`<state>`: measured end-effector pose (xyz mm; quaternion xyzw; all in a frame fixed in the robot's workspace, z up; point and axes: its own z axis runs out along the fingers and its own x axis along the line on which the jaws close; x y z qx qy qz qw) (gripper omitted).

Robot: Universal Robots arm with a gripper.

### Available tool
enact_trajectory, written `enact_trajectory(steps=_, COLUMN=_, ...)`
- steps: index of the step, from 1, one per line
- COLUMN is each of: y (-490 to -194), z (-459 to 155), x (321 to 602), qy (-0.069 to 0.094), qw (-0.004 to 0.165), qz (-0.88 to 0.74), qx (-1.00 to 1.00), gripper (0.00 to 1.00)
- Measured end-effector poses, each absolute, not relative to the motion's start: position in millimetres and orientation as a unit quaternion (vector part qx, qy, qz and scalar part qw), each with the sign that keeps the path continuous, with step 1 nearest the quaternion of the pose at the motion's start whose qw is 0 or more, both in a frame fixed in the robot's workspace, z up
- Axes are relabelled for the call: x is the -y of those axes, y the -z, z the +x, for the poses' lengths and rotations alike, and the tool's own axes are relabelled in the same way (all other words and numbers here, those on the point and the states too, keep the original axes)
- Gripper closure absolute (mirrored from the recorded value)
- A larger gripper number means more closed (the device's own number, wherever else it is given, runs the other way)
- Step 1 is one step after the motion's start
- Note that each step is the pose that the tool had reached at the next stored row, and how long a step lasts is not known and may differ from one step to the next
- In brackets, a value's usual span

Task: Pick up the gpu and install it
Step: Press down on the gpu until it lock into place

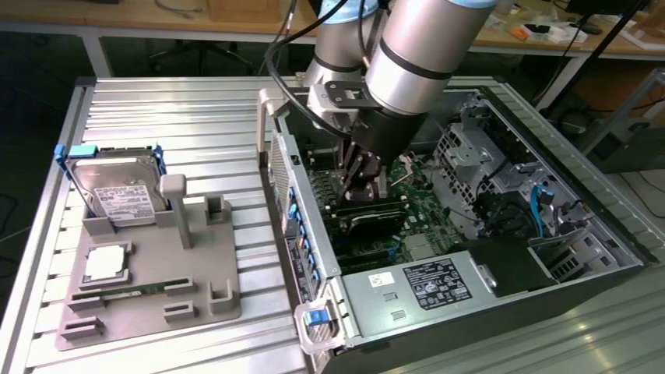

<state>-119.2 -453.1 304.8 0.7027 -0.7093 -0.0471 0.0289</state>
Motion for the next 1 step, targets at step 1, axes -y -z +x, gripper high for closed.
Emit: enact_trajectory(steps=1, y=-304.8, z=-119.2, x=453.1, qy=0.047, qw=0.029, qz=0.703, qx=0.709, gripper=0.89)
